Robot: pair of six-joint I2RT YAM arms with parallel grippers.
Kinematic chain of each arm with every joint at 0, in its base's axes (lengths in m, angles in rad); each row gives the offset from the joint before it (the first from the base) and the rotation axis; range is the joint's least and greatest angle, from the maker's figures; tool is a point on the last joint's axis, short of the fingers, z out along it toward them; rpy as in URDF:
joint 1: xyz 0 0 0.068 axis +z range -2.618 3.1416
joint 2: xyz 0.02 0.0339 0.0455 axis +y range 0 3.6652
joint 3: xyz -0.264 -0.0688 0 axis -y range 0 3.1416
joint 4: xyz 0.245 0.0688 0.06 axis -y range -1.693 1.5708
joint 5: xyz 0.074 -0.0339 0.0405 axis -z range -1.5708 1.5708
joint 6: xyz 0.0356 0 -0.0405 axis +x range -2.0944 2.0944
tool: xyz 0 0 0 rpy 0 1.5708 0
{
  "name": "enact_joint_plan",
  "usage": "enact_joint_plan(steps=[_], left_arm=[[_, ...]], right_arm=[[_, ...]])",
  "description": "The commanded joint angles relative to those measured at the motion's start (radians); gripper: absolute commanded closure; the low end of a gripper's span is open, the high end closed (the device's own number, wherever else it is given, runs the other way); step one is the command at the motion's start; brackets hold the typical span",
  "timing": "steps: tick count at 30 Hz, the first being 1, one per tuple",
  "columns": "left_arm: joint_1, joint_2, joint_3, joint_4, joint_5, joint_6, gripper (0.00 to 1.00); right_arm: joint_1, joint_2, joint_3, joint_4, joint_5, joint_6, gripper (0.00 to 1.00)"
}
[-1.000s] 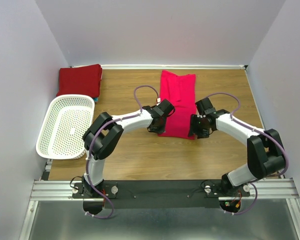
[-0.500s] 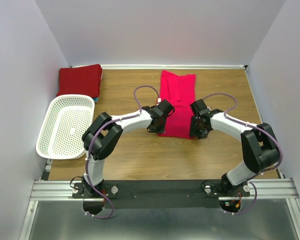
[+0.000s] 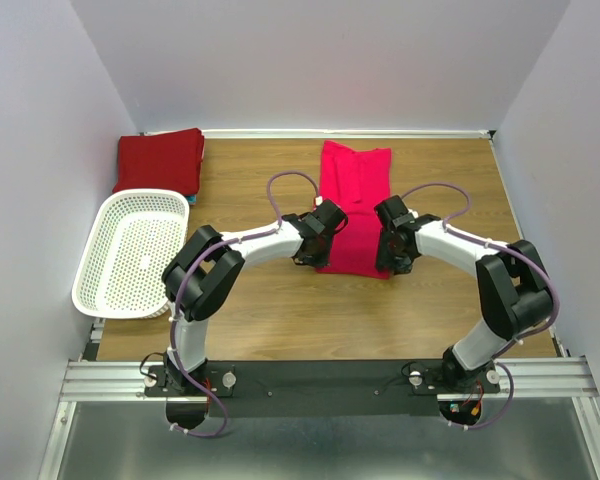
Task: Fold and stack the t-shirts
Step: Fold the tshirt
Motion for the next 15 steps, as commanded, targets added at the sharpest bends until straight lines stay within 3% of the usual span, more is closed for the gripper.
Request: enact_joint_plan(steps=[1,11,14,15], left_arm=[[-0.007,0.057,-0.071,-0.100,0.047,0.018,1.00],[-0.007,0.055,-0.070,-0.097,0.050,0.019,1.00],[-0.005,0.055,-0.068,-0.100,0.050,0.022,1.00],[-0.005,0.057,-0.067,-0.100,0.050,0.022,1.00]], right_arm=[[0.022,0.058,0.027,-0.041,0.040,0.022,0.48],[0.039,0.150,0.002,-0.100,-0.005,0.047,0.48],[0.041,0.166,-0.005,-0.103,-0.018,0.047,0.55],[0.039,0.167,-0.008,-0.103,-0.023,0.045,0.61]])
